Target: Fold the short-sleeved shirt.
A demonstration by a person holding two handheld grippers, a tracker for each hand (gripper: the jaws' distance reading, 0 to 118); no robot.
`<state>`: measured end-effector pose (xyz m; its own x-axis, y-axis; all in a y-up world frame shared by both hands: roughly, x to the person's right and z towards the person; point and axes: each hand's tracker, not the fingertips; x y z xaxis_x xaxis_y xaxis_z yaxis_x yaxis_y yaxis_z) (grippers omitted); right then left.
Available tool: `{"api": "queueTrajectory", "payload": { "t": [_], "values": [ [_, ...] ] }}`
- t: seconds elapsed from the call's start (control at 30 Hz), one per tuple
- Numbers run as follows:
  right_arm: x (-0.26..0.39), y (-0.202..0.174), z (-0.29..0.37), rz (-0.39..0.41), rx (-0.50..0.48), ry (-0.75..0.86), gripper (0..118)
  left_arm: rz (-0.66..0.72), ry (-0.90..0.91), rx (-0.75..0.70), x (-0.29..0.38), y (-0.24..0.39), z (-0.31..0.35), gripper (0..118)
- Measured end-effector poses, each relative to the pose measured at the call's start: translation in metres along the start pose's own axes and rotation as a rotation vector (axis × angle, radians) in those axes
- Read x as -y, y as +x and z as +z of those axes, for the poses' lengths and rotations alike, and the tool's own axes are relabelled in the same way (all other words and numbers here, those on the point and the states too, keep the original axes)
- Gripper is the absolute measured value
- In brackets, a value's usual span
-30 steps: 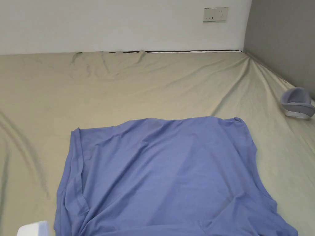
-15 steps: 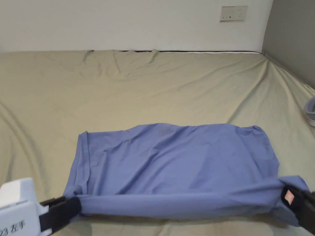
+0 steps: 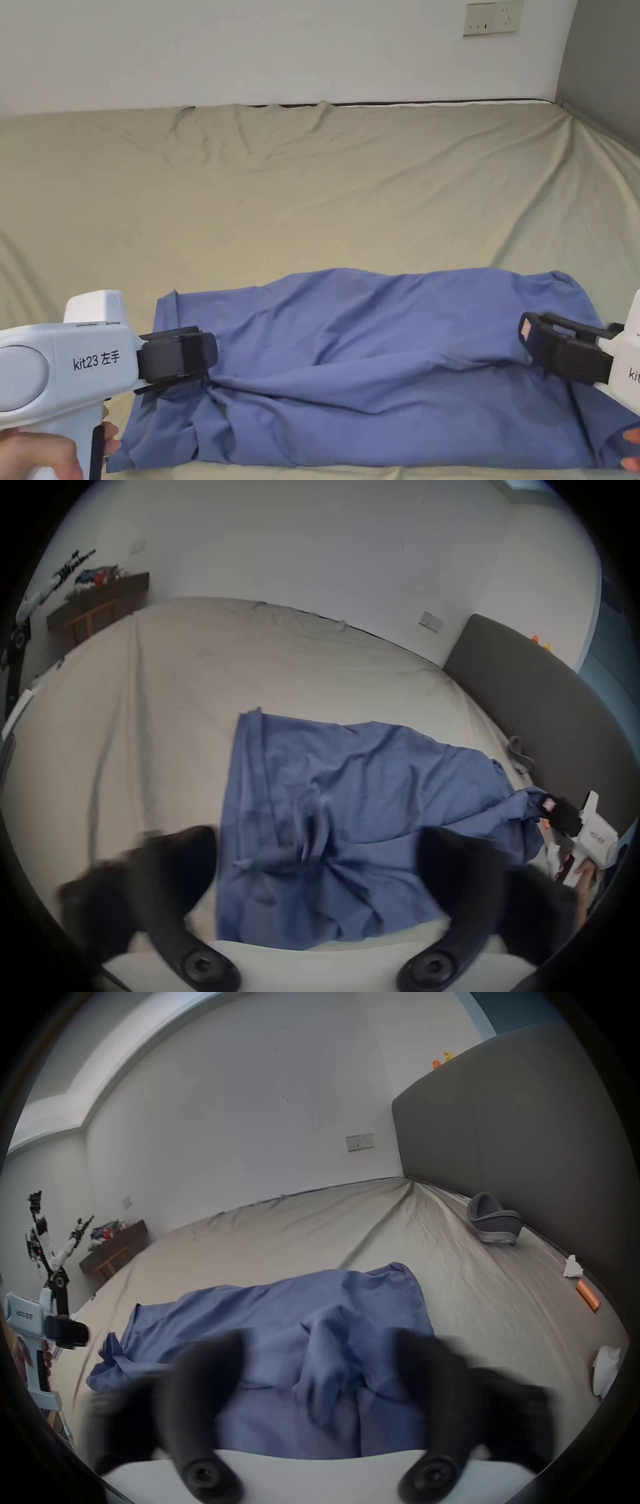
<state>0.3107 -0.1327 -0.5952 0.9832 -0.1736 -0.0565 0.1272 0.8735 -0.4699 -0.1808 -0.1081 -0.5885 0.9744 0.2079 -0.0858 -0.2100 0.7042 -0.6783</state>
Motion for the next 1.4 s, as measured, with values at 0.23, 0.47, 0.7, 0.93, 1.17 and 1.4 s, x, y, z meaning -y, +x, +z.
{"api": "queueTrajectory", "payload": {
  "t": [0.23,0.47,0.7,0.93,1.17,1.4],
  "values": [
    [0.009,-0.022,0.071,0.047,-0.021,0.089,86,-0.078,0.052,0.006,0.038,0.006,0.074,97],
    [0.037,-0.037,0.118,0.022,-0.150,0.048,0,0.010,-0.066,0.041,0.074,-0.011,0.067,0],
    [0.050,-0.026,0.115,-0.058,-0.150,0.008,0,0.171,-0.028,-0.013,0.084,-0.039,0.059,58],
    [0.053,-0.017,0.097,-0.092,-0.156,-0.009,0,0.186,-0.084,0.039,0.067,-0.034,0.014,112],
    [0.046,-0.010,0.086,-0.069,-0.140,-0.024,0,0.130,-0.120,0.065,0.053,-0.018,-0.009,4],
    [0.030,0.014,0.071,-0.087,-0.036,-0.106,101,0.113,-0.167,0.098,0.060,-0.014,-0.026,4]
  ]
}}
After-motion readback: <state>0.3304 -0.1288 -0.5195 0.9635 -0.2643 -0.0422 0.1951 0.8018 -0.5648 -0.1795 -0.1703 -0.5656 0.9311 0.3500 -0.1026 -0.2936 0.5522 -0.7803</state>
